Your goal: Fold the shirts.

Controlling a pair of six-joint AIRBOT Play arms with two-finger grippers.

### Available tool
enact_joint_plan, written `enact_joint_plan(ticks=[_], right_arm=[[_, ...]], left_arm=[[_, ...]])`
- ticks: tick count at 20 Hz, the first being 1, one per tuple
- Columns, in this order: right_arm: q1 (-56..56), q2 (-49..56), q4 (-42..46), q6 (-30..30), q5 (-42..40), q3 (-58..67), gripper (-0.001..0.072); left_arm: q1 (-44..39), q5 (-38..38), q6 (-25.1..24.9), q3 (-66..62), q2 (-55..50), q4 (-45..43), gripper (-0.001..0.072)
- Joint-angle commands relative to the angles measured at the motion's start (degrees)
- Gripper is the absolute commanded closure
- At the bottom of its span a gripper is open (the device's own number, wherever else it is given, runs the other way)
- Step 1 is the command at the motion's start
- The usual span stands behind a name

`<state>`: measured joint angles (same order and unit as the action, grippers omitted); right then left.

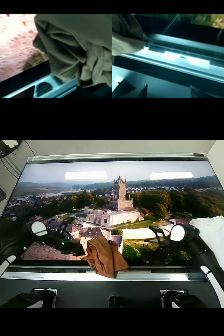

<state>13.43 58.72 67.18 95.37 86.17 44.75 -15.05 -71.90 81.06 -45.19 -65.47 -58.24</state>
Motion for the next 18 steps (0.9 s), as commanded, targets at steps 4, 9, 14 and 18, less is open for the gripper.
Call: enact_joint_plan(ticks=[4, 9, 14, 18], right_arm=[[0.0, 0.9, -9.1, -5.2, -9.9, -7.6, 0.0053], [2.2, 10.2, -20.6, -16.2, -15.0, -9.4, 0.0029], [11.4, 15.6, -20.5, -18.3, -29.3, -9.4, 0.0036], [11.9, 15.5, -22.2, -18.3, -37.0, -9.2, 0.0213]], left_arm=[[-4.3, 13.7, 0.1, 10.6, -2.2, 10.3, 0.0194], [-4.4, 16.5, 4.0, 10.5, -5.3, 10.6, 0.0483], [-4.4, 17.9, 3.8, 10.4, -5.1, 12.7, 0.0683], [-4.4, 18.0, 3.8, 10.4, -4.6, 12.7, 0.0685]])
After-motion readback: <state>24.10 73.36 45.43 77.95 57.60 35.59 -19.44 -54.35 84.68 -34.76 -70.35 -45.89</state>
